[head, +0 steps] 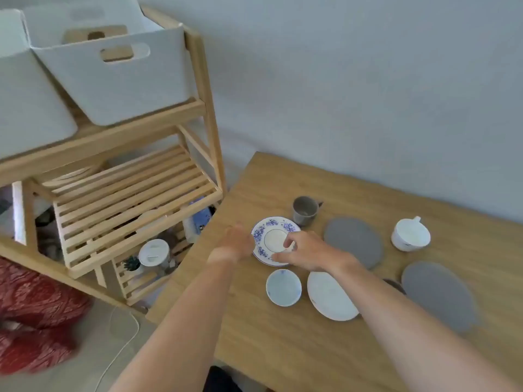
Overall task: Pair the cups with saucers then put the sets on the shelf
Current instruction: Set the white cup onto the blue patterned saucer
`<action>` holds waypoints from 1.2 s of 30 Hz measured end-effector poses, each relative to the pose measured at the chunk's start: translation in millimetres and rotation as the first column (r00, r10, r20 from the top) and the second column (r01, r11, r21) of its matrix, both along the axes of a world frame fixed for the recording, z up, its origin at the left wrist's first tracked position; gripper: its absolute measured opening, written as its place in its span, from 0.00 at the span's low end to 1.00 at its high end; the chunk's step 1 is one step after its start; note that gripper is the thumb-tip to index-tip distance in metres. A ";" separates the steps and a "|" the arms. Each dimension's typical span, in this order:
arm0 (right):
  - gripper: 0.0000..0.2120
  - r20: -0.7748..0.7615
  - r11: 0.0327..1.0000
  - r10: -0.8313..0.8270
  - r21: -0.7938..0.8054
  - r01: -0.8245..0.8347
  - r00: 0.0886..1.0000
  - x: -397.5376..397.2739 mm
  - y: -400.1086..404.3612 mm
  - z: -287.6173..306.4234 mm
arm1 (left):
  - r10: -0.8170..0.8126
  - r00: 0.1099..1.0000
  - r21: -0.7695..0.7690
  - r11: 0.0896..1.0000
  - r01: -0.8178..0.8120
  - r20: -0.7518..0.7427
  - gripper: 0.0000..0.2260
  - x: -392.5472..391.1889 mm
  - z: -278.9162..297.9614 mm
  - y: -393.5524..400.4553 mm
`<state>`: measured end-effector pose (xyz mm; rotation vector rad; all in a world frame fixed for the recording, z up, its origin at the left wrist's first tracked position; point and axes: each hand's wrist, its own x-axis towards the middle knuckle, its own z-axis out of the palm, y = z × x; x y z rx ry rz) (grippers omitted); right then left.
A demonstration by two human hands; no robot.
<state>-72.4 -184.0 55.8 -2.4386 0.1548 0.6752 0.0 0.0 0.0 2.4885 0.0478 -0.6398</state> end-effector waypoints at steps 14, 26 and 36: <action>0.36 0.188 0.993 0.063 -0.115 -0.042 0.980 -48.7 26.6 -47.0 | -0.082 0.994 -0.108 0.991 0.075 -0.068 0.18 34.1 -31.6 -8.2; 0.37 0.316 0.976 -0.175 -0.071 0.208 0.933 14.7 63.9 -55.2 | -0.348 0.910 -0.261 0.922 0.287 -0.225 0.11 65.8 -26.5 42.4; 0.43 0.390 0.965 -0.179 -0.107 0.238 0.903 5.0 79.2 -68.5 | -0.406 0.884 -0.232 0.905 0.355 -0.232 0.06 72.3 -25.5 38.3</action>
